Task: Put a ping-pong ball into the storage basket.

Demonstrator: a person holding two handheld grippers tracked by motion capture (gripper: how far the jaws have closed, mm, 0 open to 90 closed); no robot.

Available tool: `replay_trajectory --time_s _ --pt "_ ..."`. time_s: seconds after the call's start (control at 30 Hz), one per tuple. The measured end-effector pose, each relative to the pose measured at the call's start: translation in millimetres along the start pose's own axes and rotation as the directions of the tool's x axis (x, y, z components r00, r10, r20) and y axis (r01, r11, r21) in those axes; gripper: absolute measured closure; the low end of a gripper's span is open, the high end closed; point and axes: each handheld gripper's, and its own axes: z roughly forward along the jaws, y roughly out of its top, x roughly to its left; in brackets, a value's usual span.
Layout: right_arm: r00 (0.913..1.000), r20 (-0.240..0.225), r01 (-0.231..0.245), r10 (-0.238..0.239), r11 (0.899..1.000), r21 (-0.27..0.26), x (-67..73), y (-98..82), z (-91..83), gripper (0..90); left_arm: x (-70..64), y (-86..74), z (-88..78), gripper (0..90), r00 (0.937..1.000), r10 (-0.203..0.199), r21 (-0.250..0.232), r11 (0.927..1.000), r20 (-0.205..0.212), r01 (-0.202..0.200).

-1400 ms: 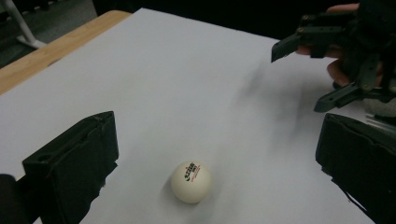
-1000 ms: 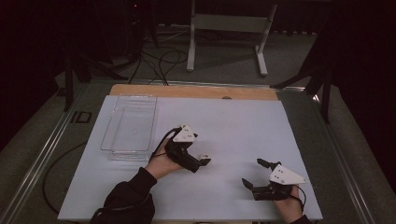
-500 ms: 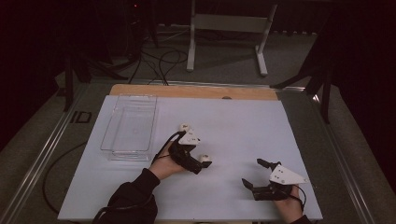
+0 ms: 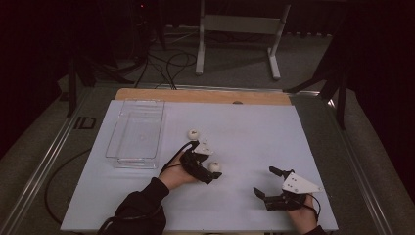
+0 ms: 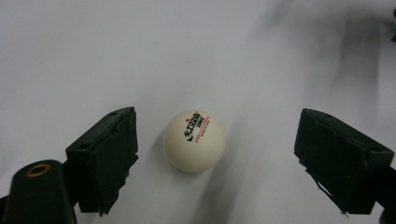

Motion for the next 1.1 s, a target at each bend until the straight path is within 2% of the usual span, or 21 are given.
replay_trajectory --time_s 0.2,0.43,0.5,0.67,0.77,0.87,1.03,1.1 --pt "1.0 -0.006 0.001 -0.001 1.0 0.002 -0.2 -0.3 0.7 9.2 -0.2 0.9 6.7 20.9 0.9996 -0.013 0.042 0.999 -0.023 0.014" --pt "1.0 -0.007 0.0 0.0 1.0 0.003 0.0 -0.3 0.9 9.2 2.1 1.8 12.2 28.8 0.9991 -0.03 0.066 0.9973 -0.03 0.032" --pt "1.0 -0.008 0.002 -0.002 1.0 0.004 -0.2 -0.4 1.1 9.2 1.4 2.4 13.6 30.8 0.999 -0.019 0.085 0.9961 -0.041 0.023" --pt "1.0 -0.01 0.001 -0.001 1.0 0.005 -0.3 -0.5 1.1 9.2 1.0 2.6 18.0 36.1 0.9988 -0.025 0.112 0.9933 -0.041 0.029" --pt "1.0 -0.01 0.001 -0.001 1.0 0.004 0.0 -0.3 1.2 9.2 1.1 2.8 20.6 39.3 0.9986 0.003 0.146 0.9893 -0.054 0.005" --pt "0.9999 -0.011 0.001 -0.001 1.0 0.006 -0.2 -0.5 1.2 9.2 1.8 2.8 22.9 42.4 0.9982 0.013 0.153 0.9882 -0.059 -0.004" --pt "0.9999 -0.011 -0.002 0.002 1.0 0.01 0.1 -0.5 1.5 9.2 2.2 3.3 26.9 44.8 0.998 0.006 0.159 0.9873 -0.062 0.004" --pt "0.9999 -0.011 0.0 0.0 1.0 0.008 -0.1 -0.4 1.3 9.2 2.7 3.5 27.8 45.4 0.998 0.017 0.17 0.9855 -0.062 -0.007"
